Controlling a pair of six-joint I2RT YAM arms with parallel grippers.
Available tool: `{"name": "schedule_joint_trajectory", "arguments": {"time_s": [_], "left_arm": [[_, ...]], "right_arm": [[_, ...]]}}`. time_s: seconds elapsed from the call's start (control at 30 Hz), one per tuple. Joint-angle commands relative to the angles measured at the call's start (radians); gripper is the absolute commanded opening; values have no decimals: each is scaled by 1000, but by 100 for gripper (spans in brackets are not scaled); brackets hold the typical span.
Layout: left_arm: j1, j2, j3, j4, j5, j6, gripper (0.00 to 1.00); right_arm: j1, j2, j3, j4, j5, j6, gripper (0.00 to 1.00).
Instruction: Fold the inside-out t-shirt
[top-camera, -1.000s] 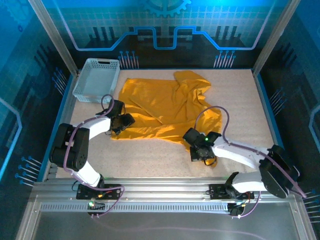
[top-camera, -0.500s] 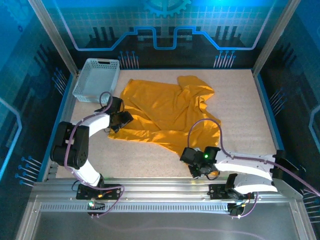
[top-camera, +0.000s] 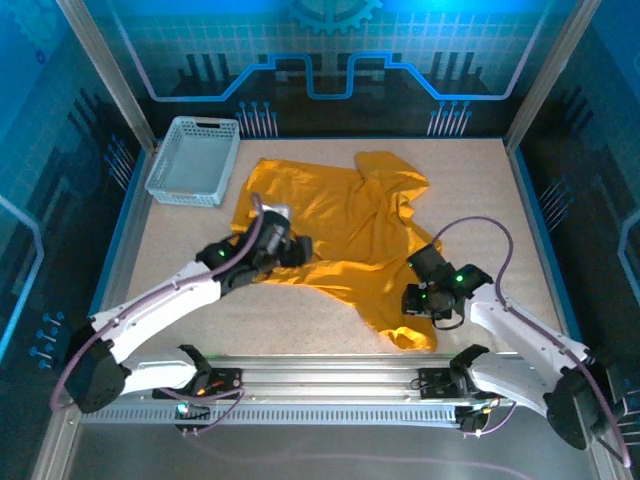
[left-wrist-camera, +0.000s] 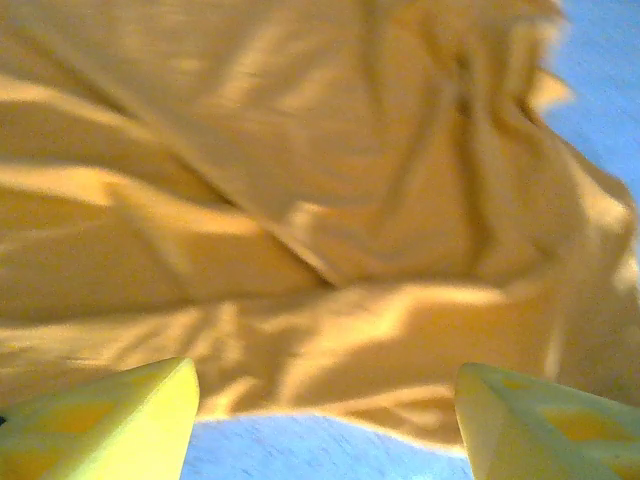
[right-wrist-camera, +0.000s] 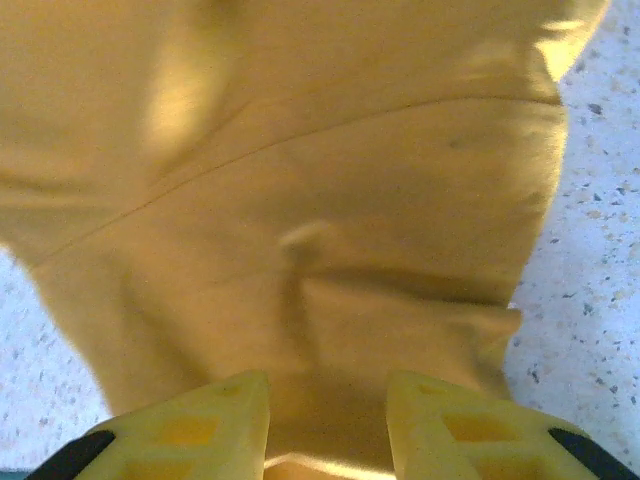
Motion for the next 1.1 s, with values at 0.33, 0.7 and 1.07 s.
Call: {"name": "schedule_joint_trajectory", "arguments": {"time_s": [0.33,0.7,1.07], "left_arm": [[-449,241,-110,324,85,164,54],[-451,480,63,310,76,321,64],[-454,686,255,261,16,417,67]], "right_arm": [[-239,364,30,323,-192,-127,37],[-303,601,232,362,-172,-174,37],[-317,583,286,306,-149,-218,42]]}}
